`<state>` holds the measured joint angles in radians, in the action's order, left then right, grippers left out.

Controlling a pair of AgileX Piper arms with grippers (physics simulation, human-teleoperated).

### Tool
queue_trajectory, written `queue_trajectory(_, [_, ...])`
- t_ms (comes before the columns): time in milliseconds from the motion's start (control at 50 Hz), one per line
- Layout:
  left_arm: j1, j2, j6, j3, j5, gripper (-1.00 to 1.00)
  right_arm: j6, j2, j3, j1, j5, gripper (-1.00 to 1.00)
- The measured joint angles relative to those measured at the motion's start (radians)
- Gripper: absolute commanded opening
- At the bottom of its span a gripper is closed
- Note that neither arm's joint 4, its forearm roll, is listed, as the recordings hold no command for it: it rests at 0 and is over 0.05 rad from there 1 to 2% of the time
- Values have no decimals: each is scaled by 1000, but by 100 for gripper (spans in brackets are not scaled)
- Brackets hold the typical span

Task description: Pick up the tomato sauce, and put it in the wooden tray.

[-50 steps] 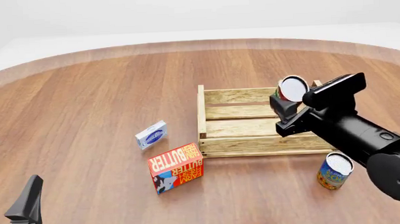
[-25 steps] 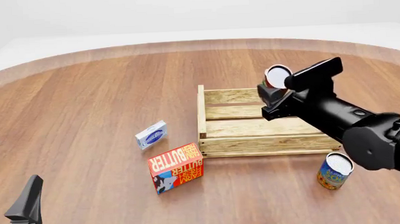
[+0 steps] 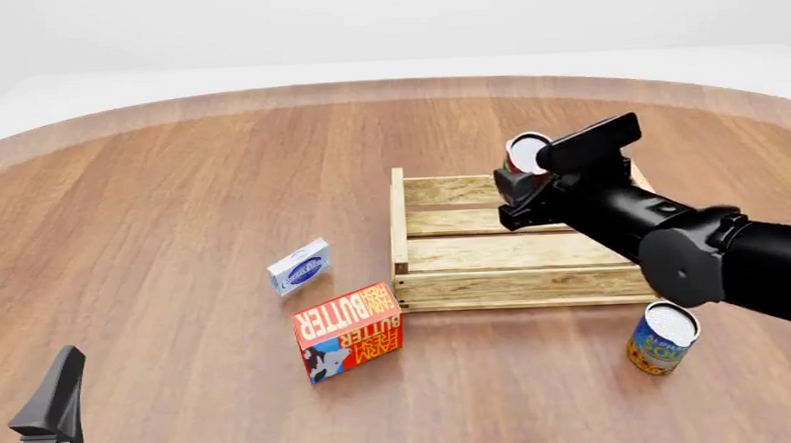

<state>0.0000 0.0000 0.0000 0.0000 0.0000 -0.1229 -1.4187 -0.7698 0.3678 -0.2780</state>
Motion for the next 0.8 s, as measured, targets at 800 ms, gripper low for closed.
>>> queue_trajectory(800, [0, 0, 0, 0, 0, 100, 29, -166, -50, -25, -28, -100])
